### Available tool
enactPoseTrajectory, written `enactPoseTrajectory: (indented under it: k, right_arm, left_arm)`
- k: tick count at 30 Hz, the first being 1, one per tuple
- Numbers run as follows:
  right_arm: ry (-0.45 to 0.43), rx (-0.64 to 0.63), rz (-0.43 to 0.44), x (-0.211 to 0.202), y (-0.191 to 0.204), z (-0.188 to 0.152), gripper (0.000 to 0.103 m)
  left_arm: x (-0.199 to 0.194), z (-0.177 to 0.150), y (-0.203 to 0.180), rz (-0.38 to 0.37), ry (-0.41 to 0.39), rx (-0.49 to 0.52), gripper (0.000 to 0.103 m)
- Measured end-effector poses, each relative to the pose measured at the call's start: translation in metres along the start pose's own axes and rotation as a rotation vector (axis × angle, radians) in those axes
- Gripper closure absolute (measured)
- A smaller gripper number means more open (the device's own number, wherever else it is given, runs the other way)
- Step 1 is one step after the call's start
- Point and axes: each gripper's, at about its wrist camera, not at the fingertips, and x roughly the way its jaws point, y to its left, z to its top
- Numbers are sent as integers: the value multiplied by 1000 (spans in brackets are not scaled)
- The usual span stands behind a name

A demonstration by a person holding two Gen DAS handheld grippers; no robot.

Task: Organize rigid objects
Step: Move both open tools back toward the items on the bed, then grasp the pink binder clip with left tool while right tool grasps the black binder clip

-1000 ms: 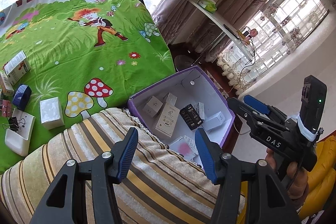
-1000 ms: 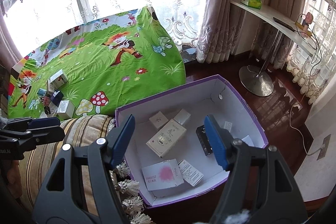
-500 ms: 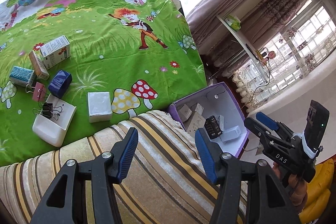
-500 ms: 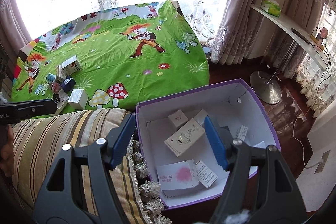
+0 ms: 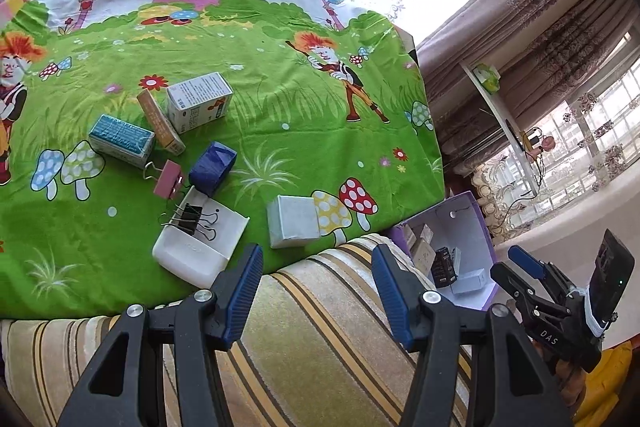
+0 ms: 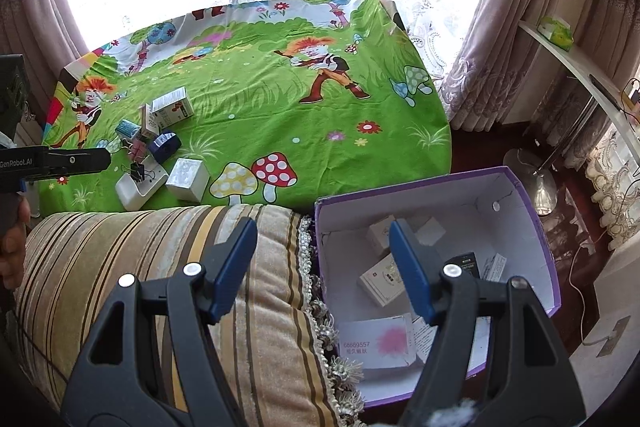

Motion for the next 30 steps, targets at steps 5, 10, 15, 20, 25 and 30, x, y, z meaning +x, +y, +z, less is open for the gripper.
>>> enactPoseTrajectory:
  k: [5, 10, 15, 20, 25, 30]
  right_arm:
    - [1, -44, 29, 4, 22, 7, 31]
    - [6, -83, 59, 9, 43, 16, 31]
    - [8, -118, 79, 12, 61, 23, 31]
    - [16, -153, 113, 17, 81, 30, 31]
    - [35, -186, 157, 24, 102, 35, 31]
    - [53, -226, 191, 34, 123, 40, 31]
  left_arm:
    - [-5, 10, 24, 30, -5, -34, 45]
    - [-4, 21, 44, 55, -3, -62, 45]
    - [2, 32, 63, 76, 9, -81, 45]
    - [15, 43, 81, 109, 39, -83, 44]
    - [28, 46, 91, 152, 53, -56, 35]
    - [40, 48, 88, 207, 58, 34, 32]
